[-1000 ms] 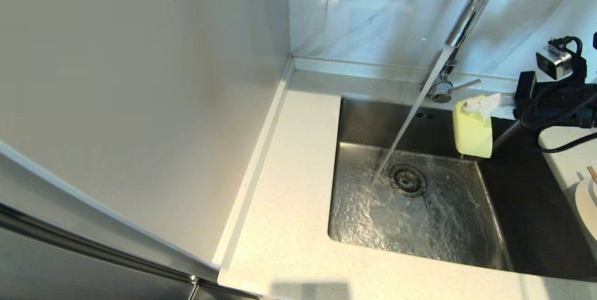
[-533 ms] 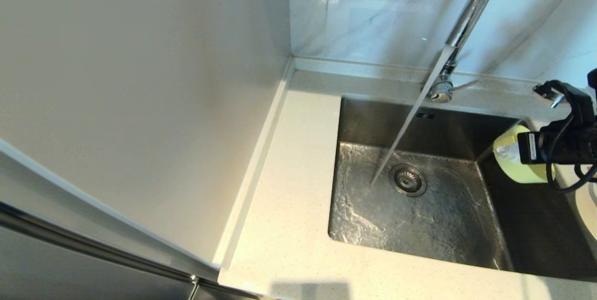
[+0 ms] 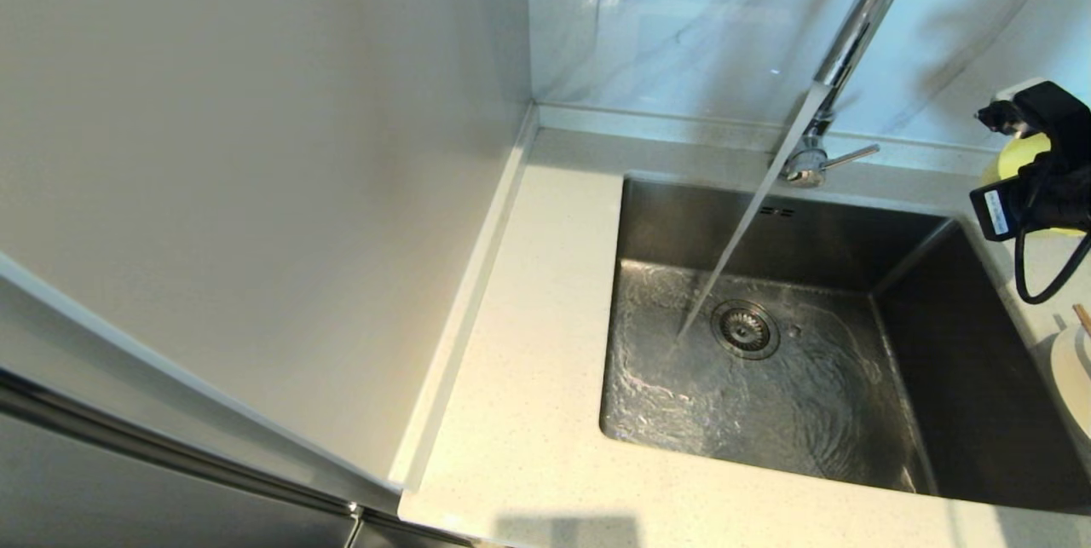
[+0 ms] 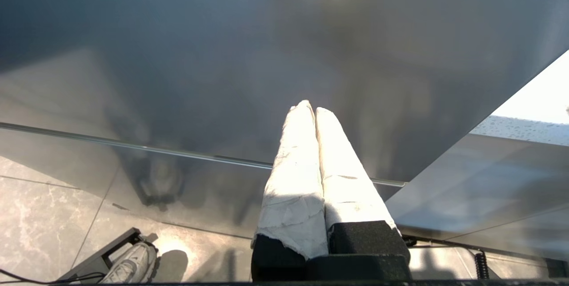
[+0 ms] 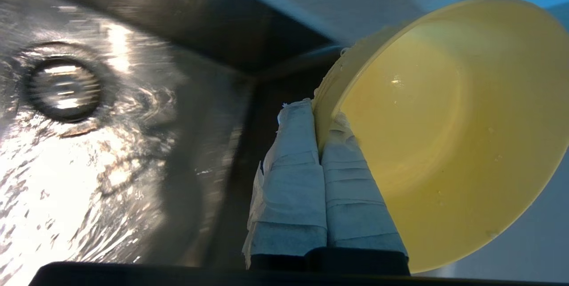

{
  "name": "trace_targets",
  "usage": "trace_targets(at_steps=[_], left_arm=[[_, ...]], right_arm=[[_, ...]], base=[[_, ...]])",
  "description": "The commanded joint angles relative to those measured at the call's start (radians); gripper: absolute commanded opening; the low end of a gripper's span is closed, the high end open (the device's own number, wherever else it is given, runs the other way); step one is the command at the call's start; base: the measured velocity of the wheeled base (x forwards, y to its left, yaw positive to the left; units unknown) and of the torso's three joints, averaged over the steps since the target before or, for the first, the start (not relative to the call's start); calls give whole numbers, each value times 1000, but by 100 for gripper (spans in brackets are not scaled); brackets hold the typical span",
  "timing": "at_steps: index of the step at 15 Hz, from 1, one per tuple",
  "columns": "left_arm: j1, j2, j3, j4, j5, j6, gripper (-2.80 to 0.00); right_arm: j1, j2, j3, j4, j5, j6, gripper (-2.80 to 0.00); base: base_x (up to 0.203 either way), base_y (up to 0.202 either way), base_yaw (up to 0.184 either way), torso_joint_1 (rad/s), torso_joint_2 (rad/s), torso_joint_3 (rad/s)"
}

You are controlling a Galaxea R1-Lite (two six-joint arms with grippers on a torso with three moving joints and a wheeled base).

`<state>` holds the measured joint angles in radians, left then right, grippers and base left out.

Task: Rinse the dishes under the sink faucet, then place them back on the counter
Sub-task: Place the bowl on the table

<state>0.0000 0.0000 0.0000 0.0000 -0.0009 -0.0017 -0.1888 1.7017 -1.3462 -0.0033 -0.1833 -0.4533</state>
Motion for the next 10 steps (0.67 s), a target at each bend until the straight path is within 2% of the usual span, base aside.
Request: trace_targets(at_steps=[1,10], left_arm=[[0,0,0,0,-1,0,-280],[0,0,0,0,-1,0,-280]], right_arm=[[-9,80,-38,-21,-79,-31,-280],[-117,401,-297,-18,-160,-49,-280]], base=[[0,0,0,0,0,0],[0,0,0,0,0,0]])
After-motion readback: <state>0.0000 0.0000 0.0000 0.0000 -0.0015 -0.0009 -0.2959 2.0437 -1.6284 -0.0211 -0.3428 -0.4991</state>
